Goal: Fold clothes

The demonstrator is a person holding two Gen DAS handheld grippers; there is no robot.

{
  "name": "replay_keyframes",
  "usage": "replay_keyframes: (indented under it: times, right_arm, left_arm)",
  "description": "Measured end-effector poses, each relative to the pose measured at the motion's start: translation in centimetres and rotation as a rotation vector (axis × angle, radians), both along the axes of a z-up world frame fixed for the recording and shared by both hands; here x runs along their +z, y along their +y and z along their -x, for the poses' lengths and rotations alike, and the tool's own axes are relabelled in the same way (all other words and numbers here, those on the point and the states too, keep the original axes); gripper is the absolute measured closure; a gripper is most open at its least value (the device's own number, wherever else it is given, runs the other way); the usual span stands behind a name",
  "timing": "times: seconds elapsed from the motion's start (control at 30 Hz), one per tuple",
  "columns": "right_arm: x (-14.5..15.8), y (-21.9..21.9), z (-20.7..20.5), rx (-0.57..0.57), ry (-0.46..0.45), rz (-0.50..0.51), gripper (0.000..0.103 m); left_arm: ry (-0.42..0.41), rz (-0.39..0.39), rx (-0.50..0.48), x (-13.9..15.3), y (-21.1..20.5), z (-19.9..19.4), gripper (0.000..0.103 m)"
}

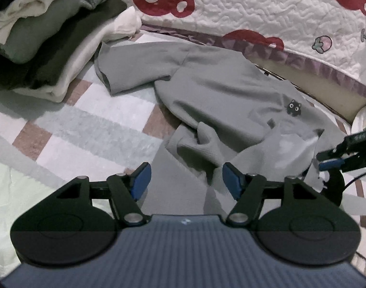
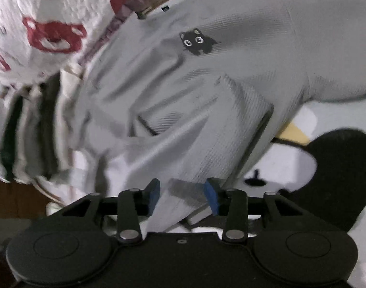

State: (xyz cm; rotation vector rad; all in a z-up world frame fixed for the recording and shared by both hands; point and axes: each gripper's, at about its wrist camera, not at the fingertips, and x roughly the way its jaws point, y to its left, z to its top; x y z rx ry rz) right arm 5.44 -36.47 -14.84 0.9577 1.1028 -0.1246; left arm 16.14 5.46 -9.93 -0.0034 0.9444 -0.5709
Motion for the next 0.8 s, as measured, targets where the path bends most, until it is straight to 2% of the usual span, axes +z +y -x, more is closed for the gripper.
replay_keyframes:
  times: [0.07,0.13,0.2,0.27,0.3,0.33,0.37,0.4,0.5,0.63,0.8]
  right_arm:
    - [-0.3,0.1,-0.2,0.015,0.014,0.025,0.050]
    - [-0.9,-0.3,-0.4,0.013,0.016,-0.016,0.043]
    - [-1.5,-0.5,-0.8,0.026,0.036,-0.037,0.043]
    - [-1.9,-0.1,-1.1,0.051,0.065,0.011,0.044]
    - [-1.9,0.2,-1.0,0.070,0.070,0.051,0.055]
    - [-1.7,0.5,-0.8,0.089,0.063,0.084,0.080]
    - [-1.4,0.8,-0.4,0.116,0.058,0.116,0.089]
    - [-1.1,1.0,0.1,0.133,0.052,0.129,0.091]
    - [0.1,1.5,2.3,0.182,0.032,0.130,0.095]
    - [1.2,2.7,4.0,0.238,0.023,0.181,0.095]
    - [1.9,3.3,3.1,0.288,0.006,0.364,0.097]
  left_arm:
    - [0.002,-0.012,0.009,-0.2,-0.2,-0.1,0.037]
    - [-0.004,-0.043,0.019,-0.4,-0.3,-0.2,0.037]
    - [-0.009,-0.092,0.033,-0.8,-0.4,-0.3,0.036]
    - [0.006,-0.110,0.051,-1.2,-0.1,-0.6,0.036]
    - [0.023,-0.084,0.061,-1.3,0.4,-0.9,0.036]
    - [0.041,-0.053,0.073,-1.4,0.9,-1.1,0.036]
    - [0.059,-0.010,0.087,-1.3,1.6,-1.4,0.036]
    - [0.069,0.022,0.098,-1.2,2.2,-1.5,0.036]
    - [0.051,0.046,0.100,-0.4,3.2,-1.0,0.036]
    - [-0.020,-0.057,-0.087,0.1,0.7,1.3,0.036]
    - [-0.109,-0.232,-0.334,-0.9,-3.6,4.7,0.034]
